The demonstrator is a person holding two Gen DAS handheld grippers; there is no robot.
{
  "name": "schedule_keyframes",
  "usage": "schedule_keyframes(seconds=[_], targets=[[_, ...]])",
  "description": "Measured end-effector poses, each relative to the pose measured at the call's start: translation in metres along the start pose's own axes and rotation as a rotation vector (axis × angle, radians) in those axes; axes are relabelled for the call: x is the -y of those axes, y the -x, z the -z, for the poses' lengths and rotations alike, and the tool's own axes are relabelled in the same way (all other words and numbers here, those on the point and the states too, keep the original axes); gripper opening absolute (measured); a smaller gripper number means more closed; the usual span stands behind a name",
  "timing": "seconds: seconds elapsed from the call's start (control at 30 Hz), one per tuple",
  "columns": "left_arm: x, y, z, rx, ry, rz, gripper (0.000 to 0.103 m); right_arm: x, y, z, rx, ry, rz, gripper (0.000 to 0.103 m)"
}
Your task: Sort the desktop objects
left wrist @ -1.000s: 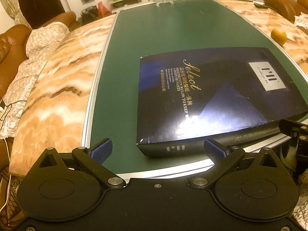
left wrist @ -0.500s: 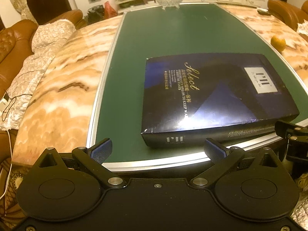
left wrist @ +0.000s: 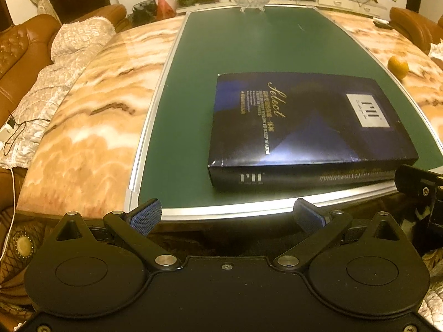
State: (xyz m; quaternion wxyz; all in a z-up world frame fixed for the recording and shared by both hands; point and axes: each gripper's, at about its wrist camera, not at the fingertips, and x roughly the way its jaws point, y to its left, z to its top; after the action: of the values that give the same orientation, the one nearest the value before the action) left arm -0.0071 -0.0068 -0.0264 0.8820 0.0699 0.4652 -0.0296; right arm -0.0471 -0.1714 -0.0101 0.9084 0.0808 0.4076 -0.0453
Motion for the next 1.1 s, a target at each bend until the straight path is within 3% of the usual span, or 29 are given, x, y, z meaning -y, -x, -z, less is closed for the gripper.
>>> schedule_keyframes(seconds=[0.4, 1.1], targets=[[0.001, 0.004, 0.011, -0.008, 0.018, -0.012, 0.103, -0.011, 0.002, 0.013, -0.045, 0.026, 0.021, 0.103], [0.0, -0.007, 0.014, -0.056, 0.061, 0.019, 0.103, -0.014, -0.001, 0.017, -0.049, 0.048, 0.056, 0.103]])
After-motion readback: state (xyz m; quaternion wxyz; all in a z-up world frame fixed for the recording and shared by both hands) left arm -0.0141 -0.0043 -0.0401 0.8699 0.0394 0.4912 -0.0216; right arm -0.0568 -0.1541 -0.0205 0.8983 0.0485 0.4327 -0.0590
